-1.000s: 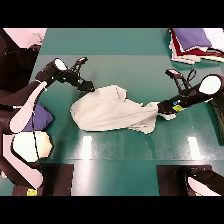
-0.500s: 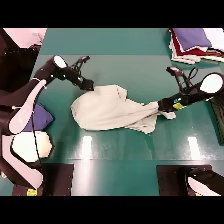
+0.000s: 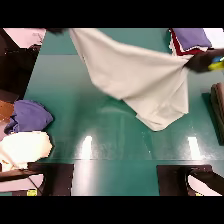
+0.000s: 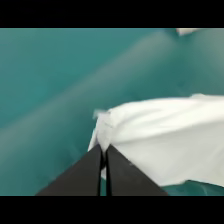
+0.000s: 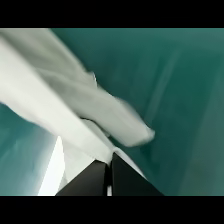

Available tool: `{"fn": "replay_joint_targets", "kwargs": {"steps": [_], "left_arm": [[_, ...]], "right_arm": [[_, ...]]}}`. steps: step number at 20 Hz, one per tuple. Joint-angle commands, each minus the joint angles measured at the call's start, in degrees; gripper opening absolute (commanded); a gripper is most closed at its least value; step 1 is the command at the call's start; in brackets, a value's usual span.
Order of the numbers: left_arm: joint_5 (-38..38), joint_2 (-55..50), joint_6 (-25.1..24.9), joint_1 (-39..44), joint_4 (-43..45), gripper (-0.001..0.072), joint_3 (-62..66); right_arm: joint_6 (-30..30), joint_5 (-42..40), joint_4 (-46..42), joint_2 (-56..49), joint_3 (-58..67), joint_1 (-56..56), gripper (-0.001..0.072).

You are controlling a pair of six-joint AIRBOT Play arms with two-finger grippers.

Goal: Fold the shirts.

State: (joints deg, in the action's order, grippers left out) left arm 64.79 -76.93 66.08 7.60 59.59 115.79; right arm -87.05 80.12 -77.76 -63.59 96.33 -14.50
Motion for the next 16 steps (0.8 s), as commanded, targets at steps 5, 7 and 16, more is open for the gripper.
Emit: {"fn": "replay_joint_targets", "kwargs": {"steps": [5,7,16], "left_arm": [[-10.4,24.7,0.1,-0.1,0.5,0.0024,2.7],[-13.9,28.2,0.1,-0.1,-0.9,0.0025,2.7],[-9.5,23.0,1.7,-0.1,1.8,0.0025,-0.4]], "right_arm": [[2.5,5.4,-0.3,1.0,24.8,1.9,0.0019],[2.8,3.0,-0.3,4.4,22.8,1.9,0.0019],[3.1,1.7,-0.2,2.8,24.7,1.9,0.0018]]}}
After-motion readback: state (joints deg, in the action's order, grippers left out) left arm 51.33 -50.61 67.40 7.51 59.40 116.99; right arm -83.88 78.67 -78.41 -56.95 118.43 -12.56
